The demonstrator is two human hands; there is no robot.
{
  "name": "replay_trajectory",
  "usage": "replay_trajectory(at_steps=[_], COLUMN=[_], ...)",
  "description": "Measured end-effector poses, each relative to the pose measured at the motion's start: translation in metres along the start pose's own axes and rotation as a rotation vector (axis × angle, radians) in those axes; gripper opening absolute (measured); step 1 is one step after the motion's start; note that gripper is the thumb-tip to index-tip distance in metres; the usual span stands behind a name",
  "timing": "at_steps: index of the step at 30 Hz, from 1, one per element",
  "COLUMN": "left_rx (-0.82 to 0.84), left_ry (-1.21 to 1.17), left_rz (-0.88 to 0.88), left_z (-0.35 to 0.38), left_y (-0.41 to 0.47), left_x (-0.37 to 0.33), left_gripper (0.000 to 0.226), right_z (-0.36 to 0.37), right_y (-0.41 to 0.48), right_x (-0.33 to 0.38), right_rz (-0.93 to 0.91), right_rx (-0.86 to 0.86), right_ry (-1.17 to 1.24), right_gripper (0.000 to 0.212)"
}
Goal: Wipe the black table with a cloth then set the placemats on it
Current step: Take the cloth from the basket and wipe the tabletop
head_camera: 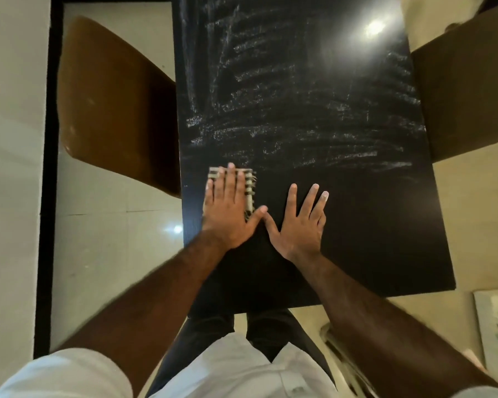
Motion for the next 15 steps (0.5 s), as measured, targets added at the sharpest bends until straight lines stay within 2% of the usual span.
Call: replay_trajectory(at_steps=[4, 7, 9, 11, 15], left_rx=[0.050, -0.034, -0.126, -0.116, -0.009], left_ry=[-0.168, -0.383, -0.366, -0.300, -0.216], left_rz=[0.097, 0.082, -0.020, -0.092, -0.044], left_z=[0.007, -0.008, -0.013, -0.003, 0.020], left_y=[-0.017, -0.023, -0.029, -0.031, -0.028], left_x=[-0.026, 0.001, 0.037, 0.068, 0.085], left_gripper=[0.099, 0.094, 0.091, 0.087, 0.083], right_z=[0.001, -0.005, -0.010, -0.006, 0.030], right_y=[0.002, 0.001, -0.004, -0.010, -0.016], right_x=[-0.002, 0.006, 0.029, 0.065, 0.117], right_rz=[-0.007, -0.024, -0.136, -0.284, -0.459], right_rx=[0.062, 0.055, -0.013, -0.042, 0.107], right_ry=[0.029, 0.113, 0.116, 0.075, 0.000], right_gripper=[0.102, 0.099, 0.096, 0.091, 0.085])
Point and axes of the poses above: each hand's wrist, its own y-axis towards the middle knuckle, its own z-axis out of the palm, x = y × z, the point moved 8 cm from there along y, towards the middle knuckle, and after that the axes turned 11 degrees about y, right-handed, at the moved point
